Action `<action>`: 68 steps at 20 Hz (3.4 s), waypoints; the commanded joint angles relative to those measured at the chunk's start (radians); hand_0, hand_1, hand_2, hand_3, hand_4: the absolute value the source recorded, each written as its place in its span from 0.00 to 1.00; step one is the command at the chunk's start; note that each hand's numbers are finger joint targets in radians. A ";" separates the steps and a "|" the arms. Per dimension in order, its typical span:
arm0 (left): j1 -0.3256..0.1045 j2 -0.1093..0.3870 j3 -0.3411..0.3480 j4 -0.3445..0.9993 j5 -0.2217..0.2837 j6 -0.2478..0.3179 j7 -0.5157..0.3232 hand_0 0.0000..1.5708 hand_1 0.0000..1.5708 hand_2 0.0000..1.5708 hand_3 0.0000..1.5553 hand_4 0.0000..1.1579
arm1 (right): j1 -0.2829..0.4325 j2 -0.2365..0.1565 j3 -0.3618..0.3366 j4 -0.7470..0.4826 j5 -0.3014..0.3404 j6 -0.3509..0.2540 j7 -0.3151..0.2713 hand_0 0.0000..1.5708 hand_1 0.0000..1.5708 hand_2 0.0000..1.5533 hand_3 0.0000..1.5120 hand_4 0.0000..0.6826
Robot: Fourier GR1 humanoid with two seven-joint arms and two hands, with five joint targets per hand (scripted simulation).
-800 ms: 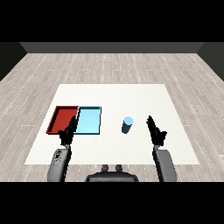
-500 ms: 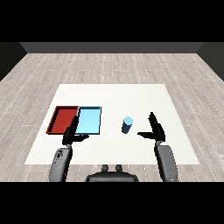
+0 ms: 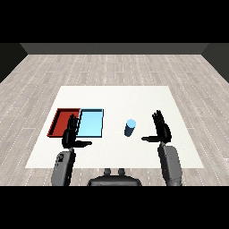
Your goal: Pick the blue can and put it in the blue box
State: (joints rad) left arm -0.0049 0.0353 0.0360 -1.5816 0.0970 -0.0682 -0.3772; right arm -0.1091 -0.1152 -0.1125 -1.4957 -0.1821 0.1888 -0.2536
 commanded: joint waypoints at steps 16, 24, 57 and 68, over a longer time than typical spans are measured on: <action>-0.039 -0.006 0.025 0.049 0.039 -0.009 -0.040 0.00 0.00 0.00 0.00 0.00 | -0.025 0.015 -0.019 0.167 -0.030 0.054 -0.072 0.00 0.00 0.00 0.00 0.00; -0.084 0.026 0.063 0.060 0.080 -0.023 -0.015 0.00 0.00 0.00 0.00 0.00 | -0.136 -0.010 -0.057 0.228 -0.088 0.028 0.046 0.00 0.00 0.00 0.00 0.00; 0.033 0.019 0.037 -0.028 0.080 -0.028 -0.056 0.00 0.00 0.00 0.00 0.00 | -0.300 0.115 0.039 0.735 -0.023 -0.045 -0.239 0.00 0.00 0.00 0.00 0.00; -0.051 0.000 0.036 0.070 0.032 0.017 -0.077 0.00 0.00 0.00 0.00 0.00 | -0.312 0.115 0.107 0.655 -0.109 -0.087 -0.147 0.00 0.00 0.00 0.00 0.00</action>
State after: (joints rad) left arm -0.0093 0.0454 0.0703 -1.5856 0.1560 -0.0754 -0.4302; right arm -0.4296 -0.0060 -0.0496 -0.8137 -0.2474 0.1319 -0.4174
